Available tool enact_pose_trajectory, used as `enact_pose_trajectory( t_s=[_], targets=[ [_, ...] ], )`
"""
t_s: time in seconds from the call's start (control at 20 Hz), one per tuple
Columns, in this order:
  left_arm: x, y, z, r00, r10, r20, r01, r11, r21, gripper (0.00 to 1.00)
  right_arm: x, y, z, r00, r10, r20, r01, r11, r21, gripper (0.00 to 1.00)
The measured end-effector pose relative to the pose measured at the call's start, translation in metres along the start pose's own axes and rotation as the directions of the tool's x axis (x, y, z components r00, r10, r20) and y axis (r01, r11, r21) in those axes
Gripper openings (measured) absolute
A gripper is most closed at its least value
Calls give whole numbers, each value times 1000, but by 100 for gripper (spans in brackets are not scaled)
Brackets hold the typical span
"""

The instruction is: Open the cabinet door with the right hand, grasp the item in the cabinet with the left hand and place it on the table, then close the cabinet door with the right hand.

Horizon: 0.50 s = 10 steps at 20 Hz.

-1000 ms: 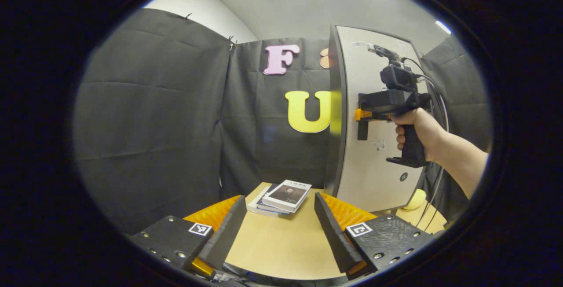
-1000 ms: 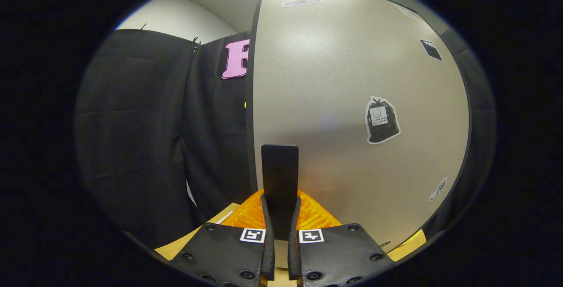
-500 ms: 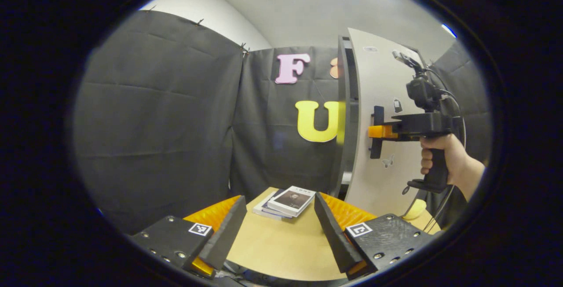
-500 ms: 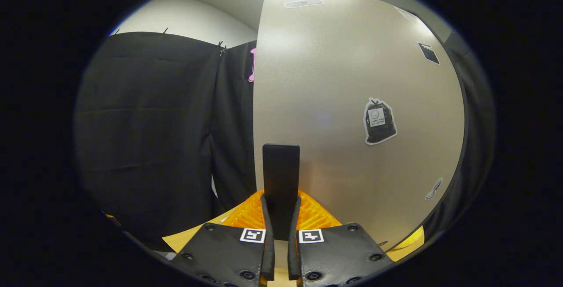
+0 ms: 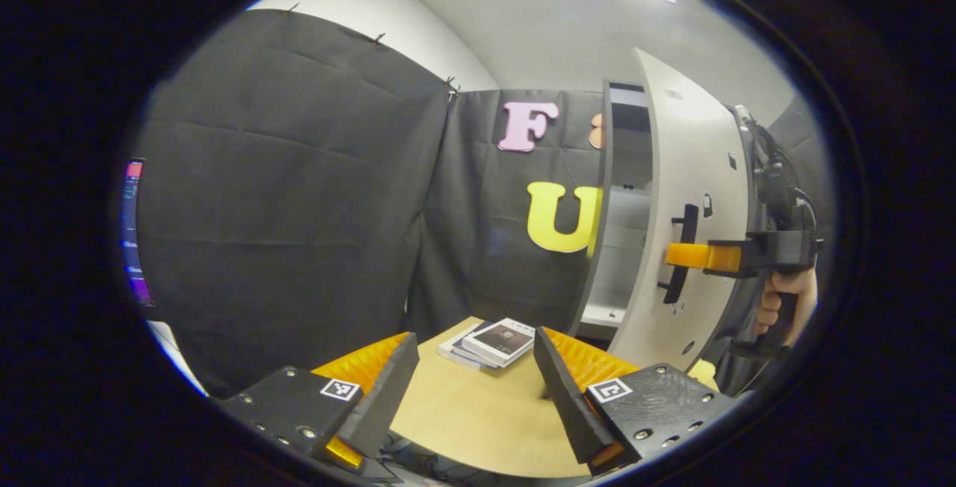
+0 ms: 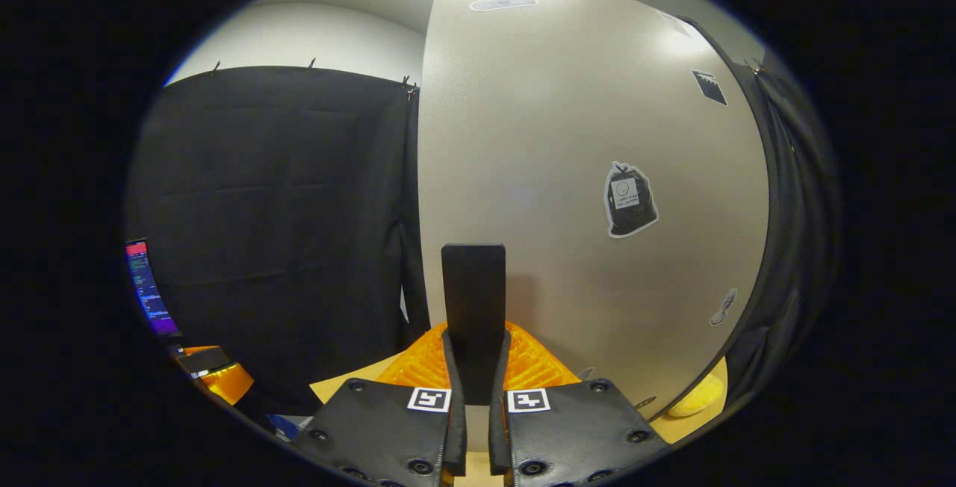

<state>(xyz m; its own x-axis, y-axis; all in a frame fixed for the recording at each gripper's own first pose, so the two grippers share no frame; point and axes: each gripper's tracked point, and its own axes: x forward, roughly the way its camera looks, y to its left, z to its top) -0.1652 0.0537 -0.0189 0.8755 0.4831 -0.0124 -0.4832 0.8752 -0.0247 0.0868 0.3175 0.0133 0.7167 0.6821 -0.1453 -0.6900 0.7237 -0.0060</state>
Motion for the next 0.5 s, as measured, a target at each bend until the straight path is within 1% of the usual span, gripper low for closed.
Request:
enact_pose_trajectory(
  t_s=[0.15,0.3,0.35,0.4,0.5],
  targets=[
    [-12,-9,-8,1000,6,-19,-6,1000,-6,91,-8,-3,-1,1000,25,2,-25,1000,16,13],
    [-22,-32,-11,999,-29,-34,28,999,-31,92,-14,-11,-3,999,41,1,-41,998,47,13],
    [-25,-38,-11,999,-36,-33,35,999,-25,91,-14,-13,-2,999,43,3,-43,998,50,13],
    [-28,-43,-9,998,-45,-32,44,999,-18,94,-15,-16,-3,999,42,4,-43,998,47,13],
    [-33,-55,-7,998,-62,-28,62,998,-9,95,-18,-20,-5,999,43,2,-43,998,55,13]
  ],
)
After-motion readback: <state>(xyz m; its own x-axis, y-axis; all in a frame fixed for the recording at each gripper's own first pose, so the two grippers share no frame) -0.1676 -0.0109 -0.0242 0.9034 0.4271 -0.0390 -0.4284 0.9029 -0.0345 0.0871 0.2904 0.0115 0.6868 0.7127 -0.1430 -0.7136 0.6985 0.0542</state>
